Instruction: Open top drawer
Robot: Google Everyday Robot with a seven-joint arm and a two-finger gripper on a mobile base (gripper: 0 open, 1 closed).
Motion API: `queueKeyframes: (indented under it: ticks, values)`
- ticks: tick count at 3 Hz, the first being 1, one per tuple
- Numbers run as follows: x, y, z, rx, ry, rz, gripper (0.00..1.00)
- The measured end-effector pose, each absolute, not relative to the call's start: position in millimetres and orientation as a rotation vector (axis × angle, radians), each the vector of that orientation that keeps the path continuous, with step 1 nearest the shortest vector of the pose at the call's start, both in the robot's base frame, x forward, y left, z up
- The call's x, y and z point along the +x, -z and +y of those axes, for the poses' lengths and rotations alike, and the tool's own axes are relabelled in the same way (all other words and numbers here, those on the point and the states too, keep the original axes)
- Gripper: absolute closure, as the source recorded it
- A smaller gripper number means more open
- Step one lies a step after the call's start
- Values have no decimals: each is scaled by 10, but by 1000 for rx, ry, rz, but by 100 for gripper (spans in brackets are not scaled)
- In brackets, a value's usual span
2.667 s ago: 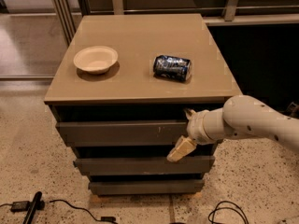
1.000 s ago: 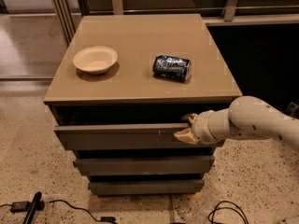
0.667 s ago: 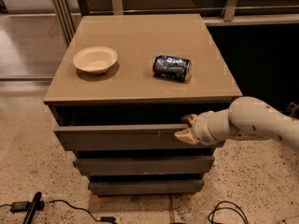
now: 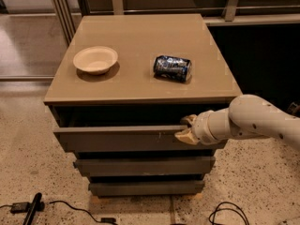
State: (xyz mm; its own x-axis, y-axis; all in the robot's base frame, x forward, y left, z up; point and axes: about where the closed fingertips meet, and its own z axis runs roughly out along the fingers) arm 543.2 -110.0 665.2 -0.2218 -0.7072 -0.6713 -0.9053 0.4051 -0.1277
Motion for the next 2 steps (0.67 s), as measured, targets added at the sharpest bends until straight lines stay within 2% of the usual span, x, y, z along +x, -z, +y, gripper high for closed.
queueKeyframes:
  ticks: [2]
  values:
    - [5362,-6697,-1130,-1366,-385,2008,100]
